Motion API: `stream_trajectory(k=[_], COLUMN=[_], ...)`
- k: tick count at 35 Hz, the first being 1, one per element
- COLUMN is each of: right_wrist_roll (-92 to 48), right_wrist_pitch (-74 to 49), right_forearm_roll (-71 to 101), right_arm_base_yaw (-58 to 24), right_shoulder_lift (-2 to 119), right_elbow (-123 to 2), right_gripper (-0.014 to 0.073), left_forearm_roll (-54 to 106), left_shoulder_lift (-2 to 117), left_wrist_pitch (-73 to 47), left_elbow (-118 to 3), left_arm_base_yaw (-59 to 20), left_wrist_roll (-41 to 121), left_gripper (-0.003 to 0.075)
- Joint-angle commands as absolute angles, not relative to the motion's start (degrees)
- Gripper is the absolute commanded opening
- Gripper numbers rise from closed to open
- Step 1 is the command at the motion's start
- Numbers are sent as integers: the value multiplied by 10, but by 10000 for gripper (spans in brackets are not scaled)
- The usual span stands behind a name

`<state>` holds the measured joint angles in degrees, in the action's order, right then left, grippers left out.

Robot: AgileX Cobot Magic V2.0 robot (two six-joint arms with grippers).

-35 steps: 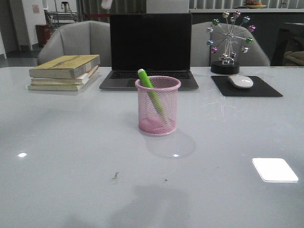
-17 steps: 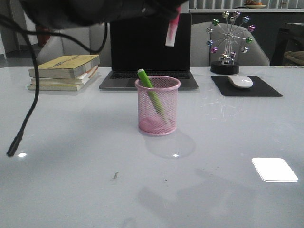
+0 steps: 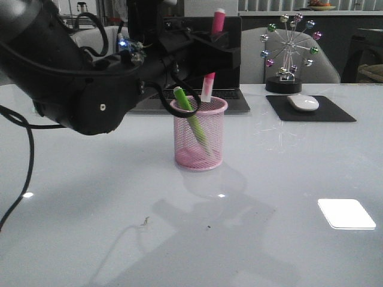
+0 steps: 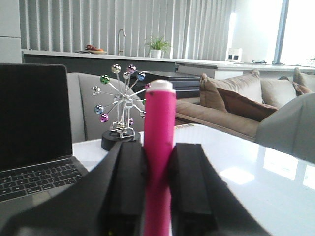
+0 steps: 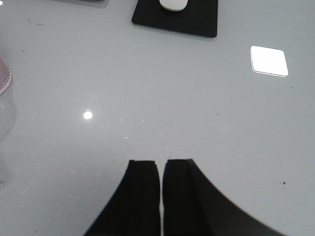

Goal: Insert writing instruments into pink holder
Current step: 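Lower the pink marker into the holder beside the green marker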

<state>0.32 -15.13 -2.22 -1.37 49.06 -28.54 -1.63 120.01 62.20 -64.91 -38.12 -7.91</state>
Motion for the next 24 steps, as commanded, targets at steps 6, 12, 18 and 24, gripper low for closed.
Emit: stream_trajectory(k=[6,12,18,24], right_wrist_roll=[5,5,5,5], right_wrist_pitch=[-112,-112,-112,-112], right_forearm_roll=[-26,-26,-26,-26], right_arm_base_yaw=[-10,-10,-10,-10], right_shoulder_lift=[485,485,485,485], right_elbow=[-301,-301,-301,-301], right_gripper=[197,197,197,197], left_forearm_roll=[-17,-17,-17,-17], left_shoulder_lift=[1177,1177,1177,1177], left_wrist_pitch=[679,677,661,625], left_elbow=[-663,-663,-663,-663], left_arm_base_yaw=[-371,-371,-371,-371], left_wrist_roll=[-89,-89,-89,-89], left_gripper=[104,104,141,330])
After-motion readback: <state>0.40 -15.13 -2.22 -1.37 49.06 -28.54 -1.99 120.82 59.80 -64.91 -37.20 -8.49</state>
